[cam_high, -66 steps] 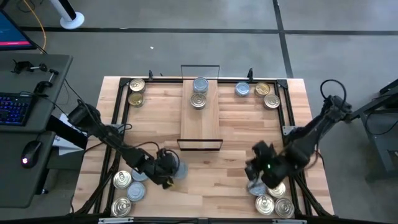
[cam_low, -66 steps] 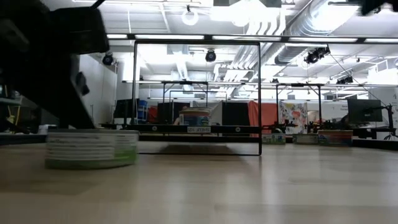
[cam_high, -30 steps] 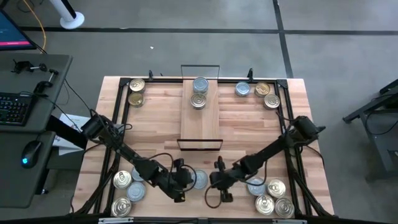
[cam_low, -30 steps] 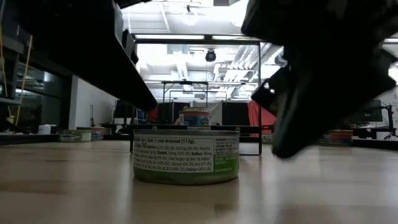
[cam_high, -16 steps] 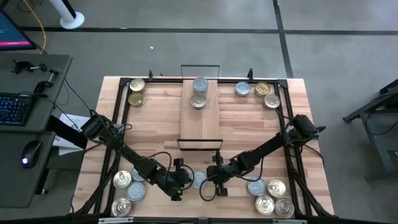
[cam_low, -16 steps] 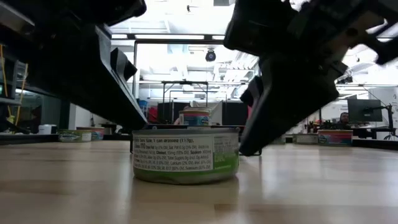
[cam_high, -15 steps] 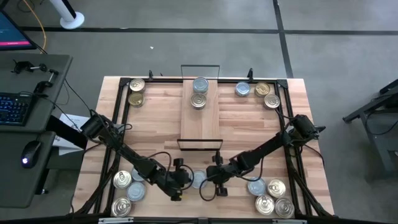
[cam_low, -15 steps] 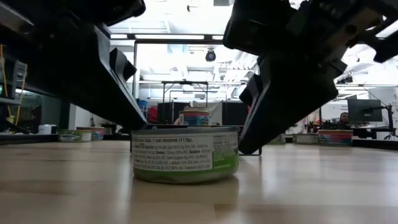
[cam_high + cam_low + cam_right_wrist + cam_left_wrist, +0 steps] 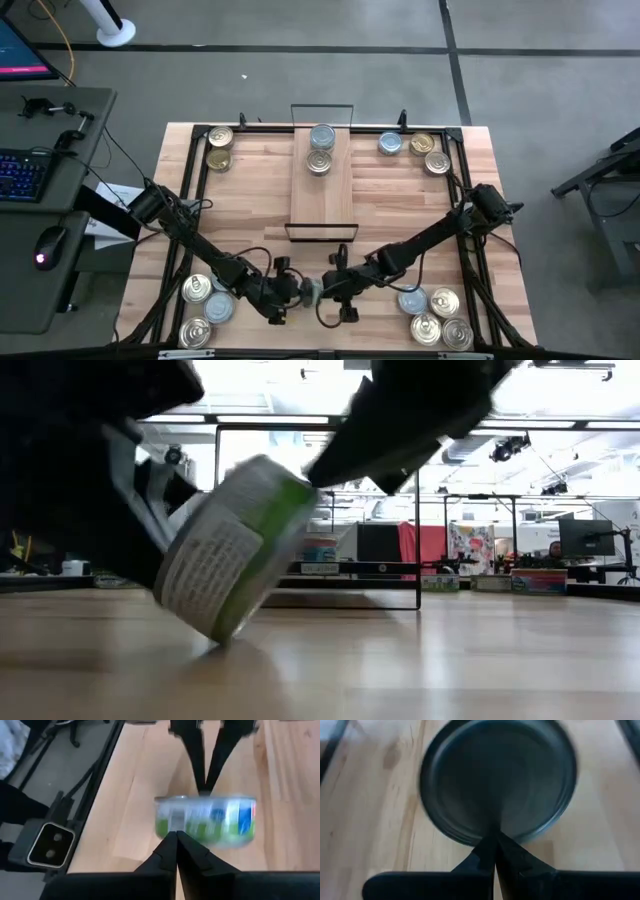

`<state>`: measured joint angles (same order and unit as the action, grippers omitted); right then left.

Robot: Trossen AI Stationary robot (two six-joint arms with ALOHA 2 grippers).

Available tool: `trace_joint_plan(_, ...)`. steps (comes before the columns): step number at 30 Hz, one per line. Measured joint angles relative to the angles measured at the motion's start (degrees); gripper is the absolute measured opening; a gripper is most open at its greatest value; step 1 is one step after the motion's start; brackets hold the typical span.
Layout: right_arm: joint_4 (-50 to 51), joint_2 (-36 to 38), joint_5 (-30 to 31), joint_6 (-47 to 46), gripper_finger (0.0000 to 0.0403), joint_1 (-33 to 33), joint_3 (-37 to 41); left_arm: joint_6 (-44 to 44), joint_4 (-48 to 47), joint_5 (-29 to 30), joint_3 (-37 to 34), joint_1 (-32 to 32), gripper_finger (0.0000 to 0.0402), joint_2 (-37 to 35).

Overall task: Stack canned seafood by type on shelf
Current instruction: Stack the green tuna can on top of the green tuna can on the shelf

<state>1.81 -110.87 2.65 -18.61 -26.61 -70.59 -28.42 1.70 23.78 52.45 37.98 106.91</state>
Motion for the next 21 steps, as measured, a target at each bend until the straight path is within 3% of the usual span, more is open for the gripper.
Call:
trace_joint_plan(7, 3.8, -0.1, -0.1, 5.9, 0.0, 0.0, -5.1, -2.0, -0.5, 0.5, -0.1, 0.2, 0.0, 0.1)
trace_joint_plan(13, 15.6, -0.1, 0.2, 5.5, 0.0, 0.0, -8.7, -3.0, 0.2, 0.9, -0.1, 1.1, 0.0, 0.1)
trace_joint_plan(16, 19.1, -0.1, 2.4, 3.3, 0.0, 0.4, -7.5, -3.0, 3.5, 0.9, -0.1, 2.1, 0.0, 0.1)
trace_joint_plan(21, 16.6, -0.2, 3.4, 2.1, 0.0, 2.6, -4.8, -2.5, 8.0, 2.5, 0.0, 2.6, 0.0, 0.0)
